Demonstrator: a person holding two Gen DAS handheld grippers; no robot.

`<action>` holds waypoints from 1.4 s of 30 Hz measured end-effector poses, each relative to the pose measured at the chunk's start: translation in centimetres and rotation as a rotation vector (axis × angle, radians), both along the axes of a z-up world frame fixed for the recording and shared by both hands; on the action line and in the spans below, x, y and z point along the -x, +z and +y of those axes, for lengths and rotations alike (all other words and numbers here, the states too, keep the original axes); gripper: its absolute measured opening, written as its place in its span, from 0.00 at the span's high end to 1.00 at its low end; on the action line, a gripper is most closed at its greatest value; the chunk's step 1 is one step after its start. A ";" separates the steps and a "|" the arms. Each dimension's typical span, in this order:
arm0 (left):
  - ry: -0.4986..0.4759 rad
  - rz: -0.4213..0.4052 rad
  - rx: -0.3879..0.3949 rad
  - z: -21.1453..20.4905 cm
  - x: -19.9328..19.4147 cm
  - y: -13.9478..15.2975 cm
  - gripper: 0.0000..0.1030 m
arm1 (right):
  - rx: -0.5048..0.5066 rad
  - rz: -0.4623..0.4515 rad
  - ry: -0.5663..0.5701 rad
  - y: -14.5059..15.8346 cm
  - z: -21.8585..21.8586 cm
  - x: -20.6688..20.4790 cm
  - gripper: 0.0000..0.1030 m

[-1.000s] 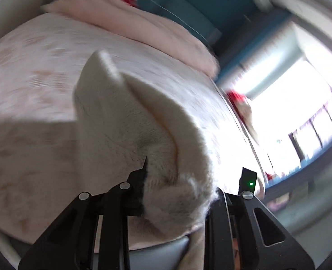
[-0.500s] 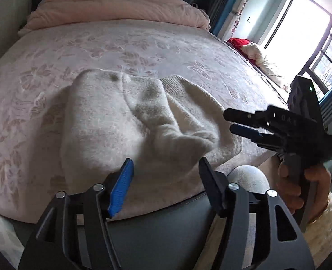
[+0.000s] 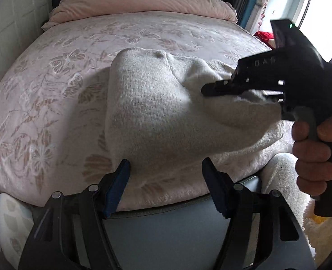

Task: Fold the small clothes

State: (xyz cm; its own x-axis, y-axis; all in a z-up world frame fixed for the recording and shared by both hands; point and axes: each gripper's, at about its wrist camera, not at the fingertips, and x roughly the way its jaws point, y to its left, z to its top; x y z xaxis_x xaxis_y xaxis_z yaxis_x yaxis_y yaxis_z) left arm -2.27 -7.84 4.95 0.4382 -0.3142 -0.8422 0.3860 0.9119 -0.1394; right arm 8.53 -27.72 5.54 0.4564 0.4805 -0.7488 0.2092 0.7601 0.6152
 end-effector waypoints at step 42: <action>0.034 0.162 -0.059 -3.7 -3.1 -3.7 0.90 | 0.166 -0.017 -0.136 -2.5 -13.6 9.7 0.78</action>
